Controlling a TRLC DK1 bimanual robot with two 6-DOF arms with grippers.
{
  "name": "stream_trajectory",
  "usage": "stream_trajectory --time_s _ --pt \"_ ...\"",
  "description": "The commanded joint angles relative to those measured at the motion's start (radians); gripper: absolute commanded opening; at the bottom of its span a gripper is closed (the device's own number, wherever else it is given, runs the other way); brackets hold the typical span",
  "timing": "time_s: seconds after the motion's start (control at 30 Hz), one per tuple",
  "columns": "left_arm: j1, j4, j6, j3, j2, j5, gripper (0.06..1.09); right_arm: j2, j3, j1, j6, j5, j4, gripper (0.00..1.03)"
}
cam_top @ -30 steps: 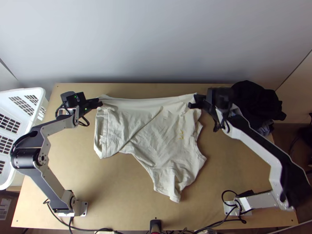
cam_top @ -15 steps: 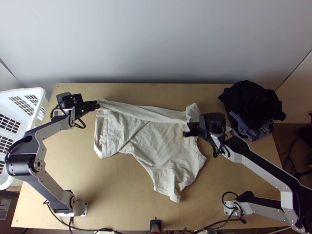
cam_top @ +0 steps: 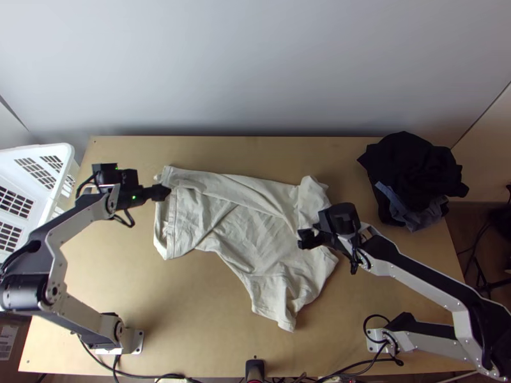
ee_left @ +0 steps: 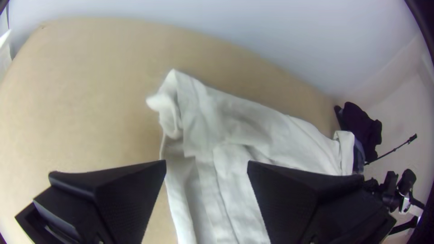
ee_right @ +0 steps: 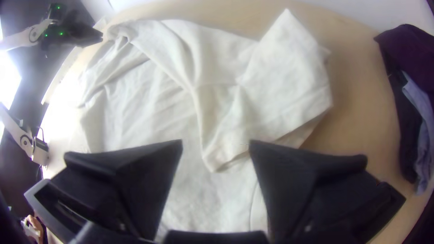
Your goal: Fold the t-shirt
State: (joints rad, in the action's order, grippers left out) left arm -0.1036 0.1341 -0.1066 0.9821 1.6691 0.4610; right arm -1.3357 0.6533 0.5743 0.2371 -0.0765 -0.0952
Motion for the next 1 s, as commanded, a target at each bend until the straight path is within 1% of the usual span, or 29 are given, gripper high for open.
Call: stream_trajectory --time_s 0.0,0.07,0.1,0.2,0.3,0.4,0.5,0.57,0.7,0.8,0.87,0.97 --pt "-0.057 0.159 0.004 -0.092 -0.218 0.093 1.03 0.176 -0.023 -0.002 0.005 -0.088 -0.092 0.99" --pt "-0.084 0.206 0.03 -0.125 -0.301 0.12 1.03 0.288 -0.014 0.015 0.031 -0.092 -0.141 0.99" --pt "-0.094 0.256 0.056 -0.132 -0.338 0.127 1.03 0.313 0.008 0.016 0.044 -0.115 -0.187 0.99" --pt "-0.102 0.401 0.151 -0.164 -0.434 0.131 1.03 0.311 0.091 0.016 0.061 -0.149 -0.344 0.99" --pt "-0.1 0.522 0.232 -0.197 -0.536 0.143 1.03 0.328 0.121 0.002 0.099 -0.187 -0.416 0.99" --pt "-0.074 0.619 0.268 -0.211 -0.617 0.156 1.03 0.365 0.108 0.002 0.1 -0.223 -0.465 0.99" --pt "-0.03 0.659 0.268 -0.23 -0.641 0.156 1.03 0.388 0.103 0.01 0.1 -0.264 -0.517 0.99" --pt "-0.019 0.636 0.237 -0.264 -0.632 0.156 1.03 0.403 0.097 0.032 0.102 -0.282 -0.552 0.99" --pt "0.013 0.538 0.122 -0.324 -0.591 0.154 1.03 0.414 0.094 0.079 0.1 -0.321 -0.607 0.99" --pt "0.064 0.499 0.091 -0.369 -0.575 0.142 1.03 0.414 0.088 0.105 0.1 -0.358 -0.629 0.99" --pt "0.087 0.466 0.081 -0.399 -0.577 0.113 1.03 0.412 0.08 0.121 0.099 -0.361 -0.629 0.98" --pt "0.096 0.375 0.016 -0.434 -0.562 0.085 1.02 0.411 0.074 0.13 0.099 -0.368 -0.629 0.97"
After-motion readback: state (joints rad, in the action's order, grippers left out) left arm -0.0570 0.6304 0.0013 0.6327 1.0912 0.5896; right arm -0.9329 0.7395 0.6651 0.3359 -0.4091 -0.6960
